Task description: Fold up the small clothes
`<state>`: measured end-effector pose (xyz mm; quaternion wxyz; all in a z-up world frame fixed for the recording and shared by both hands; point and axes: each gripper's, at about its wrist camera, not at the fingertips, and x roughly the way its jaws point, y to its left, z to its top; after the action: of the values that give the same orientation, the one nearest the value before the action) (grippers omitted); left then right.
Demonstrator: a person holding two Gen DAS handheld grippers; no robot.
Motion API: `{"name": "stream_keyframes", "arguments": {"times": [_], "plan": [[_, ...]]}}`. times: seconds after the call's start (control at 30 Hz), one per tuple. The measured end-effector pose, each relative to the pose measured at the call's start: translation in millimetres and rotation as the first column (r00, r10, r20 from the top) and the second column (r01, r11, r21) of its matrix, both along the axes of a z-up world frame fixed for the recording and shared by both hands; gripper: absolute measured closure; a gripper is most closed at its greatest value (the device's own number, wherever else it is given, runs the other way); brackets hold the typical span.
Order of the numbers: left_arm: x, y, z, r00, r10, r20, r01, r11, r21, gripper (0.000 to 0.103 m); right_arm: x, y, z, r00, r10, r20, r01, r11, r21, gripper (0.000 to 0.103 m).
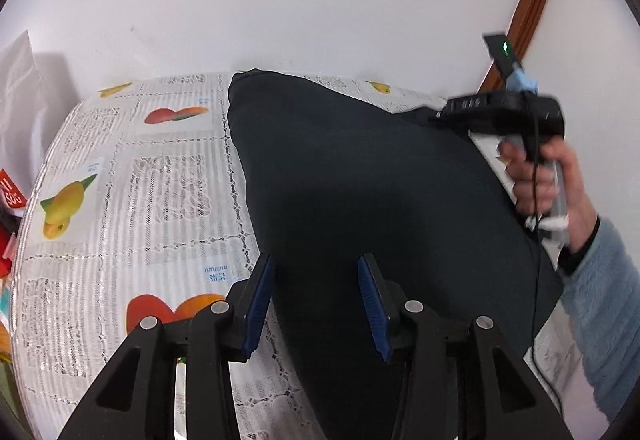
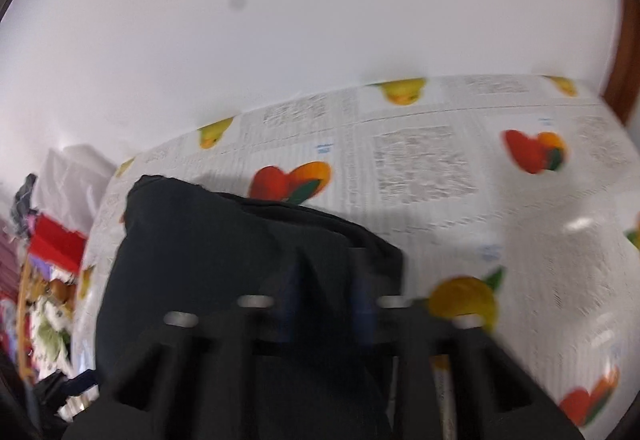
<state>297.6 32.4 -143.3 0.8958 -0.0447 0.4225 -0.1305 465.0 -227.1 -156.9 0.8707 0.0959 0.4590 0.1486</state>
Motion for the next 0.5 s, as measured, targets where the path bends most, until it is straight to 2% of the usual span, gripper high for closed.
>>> {"name": "stream_keyframes", "arguments": {"times": [0.03, 0.07, 0.13, 0.23, 0.3, 0.37, 0.5], "plan": [[-1, 1, 0, 1.0, -0.004, 0.002, 0.004, 1.0, -0.002, 0.062, -7, -6, 10, 0.997, -0.011, 0.079, 0.007, 0.999, 0.05, 0.093], [-2, 1, 1, 1.0, -0.006, 0.002, 0.006, 1.0, -0.005, 0.062, -10, -10, 14, 0.993, -0.02, 0.115, 0.011, 0.997, 0.08, 0.093], [-3, 2, 2, 1.0, -0.014, 0.001, 0.014, 1.0, -0.01, 0.062, -6, -10, 9, 0.996, -0.038, 0.086, 0.035, 0.999, 0.042, 0.093], [-4, 3, 3, 1.0, -0.014, 0.006, 0.014, 1.0, -0.002, 0.062, -2, -15, -3, 0.998, -0.056, 0.014, 0.056, 0.998, 0.038, 0.087], [-5, 3, 3, 1.0, -0.011, 0.008, 0.011, 1.0, -0.004, 0.062, -14, -25, 4, 0.996, -0.08, 0.04, 0.078, 0.996, 0.039, 0.083], [-9, 3, 4, 1.0, -0.014, 0.007, 0.014, 1.0, -0.01, 0.062, -30, -33, 11, 0.995, -0.082, 0.063, 0.082, 0.997, 0.012, 0.07], [-16, 5, 3, 1.0, -0.013, 0.007, 0.013, 0.999, -0.03, 0.061, -60, -49, 15, 0.998, -0.049, 0.048, 0.048, 0.999, 0.007, 0.067]]}}
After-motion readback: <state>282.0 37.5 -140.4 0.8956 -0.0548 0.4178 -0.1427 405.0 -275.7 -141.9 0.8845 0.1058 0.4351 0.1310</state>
